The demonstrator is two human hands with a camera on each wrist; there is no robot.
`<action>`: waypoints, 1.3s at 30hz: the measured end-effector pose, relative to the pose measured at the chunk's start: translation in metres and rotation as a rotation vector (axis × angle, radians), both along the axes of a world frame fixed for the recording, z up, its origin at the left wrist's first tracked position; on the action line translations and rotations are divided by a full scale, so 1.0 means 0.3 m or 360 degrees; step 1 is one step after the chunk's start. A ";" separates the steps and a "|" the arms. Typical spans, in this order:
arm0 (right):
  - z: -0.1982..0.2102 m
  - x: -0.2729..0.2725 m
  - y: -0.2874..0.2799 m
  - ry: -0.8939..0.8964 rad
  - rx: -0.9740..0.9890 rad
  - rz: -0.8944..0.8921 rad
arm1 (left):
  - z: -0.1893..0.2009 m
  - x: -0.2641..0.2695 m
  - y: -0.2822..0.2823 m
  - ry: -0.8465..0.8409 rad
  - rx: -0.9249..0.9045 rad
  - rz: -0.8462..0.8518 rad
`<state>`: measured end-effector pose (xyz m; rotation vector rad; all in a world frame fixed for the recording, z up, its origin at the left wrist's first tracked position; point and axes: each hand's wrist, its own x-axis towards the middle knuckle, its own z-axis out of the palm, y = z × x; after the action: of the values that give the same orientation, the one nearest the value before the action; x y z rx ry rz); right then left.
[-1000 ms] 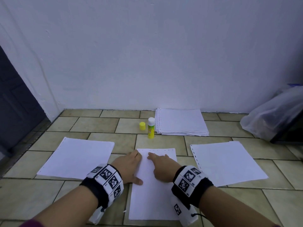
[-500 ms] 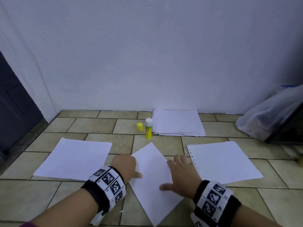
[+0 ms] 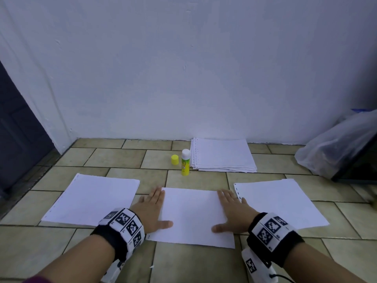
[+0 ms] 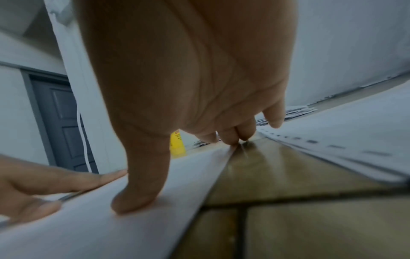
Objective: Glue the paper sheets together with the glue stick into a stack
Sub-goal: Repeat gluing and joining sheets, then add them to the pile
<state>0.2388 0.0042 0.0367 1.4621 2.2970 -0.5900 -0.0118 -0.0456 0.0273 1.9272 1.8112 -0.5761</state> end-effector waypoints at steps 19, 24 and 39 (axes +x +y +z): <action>0.041 0.070 -0.030 0.0972 -0.0073 -0.0499 | -0.029 0.005 -0.001 -0.0071 0.0022 0.0092; 0.182 0.201 0.039 0.1284 -0.0170 -0.0535 | -0.016 0.005 0.001 -0.0022 -0.0023 0.0061; 0.190 0.152 0.550 0.1350 0.0531 -0.1009 | -0.008 0.022 0.019 0.0119 -0.0083 0.0101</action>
<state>0.2846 0.1693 0.0936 2.5139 2.5581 -1.2418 -0.0050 -0.0400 0.0250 1.8299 1.8766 -0.6757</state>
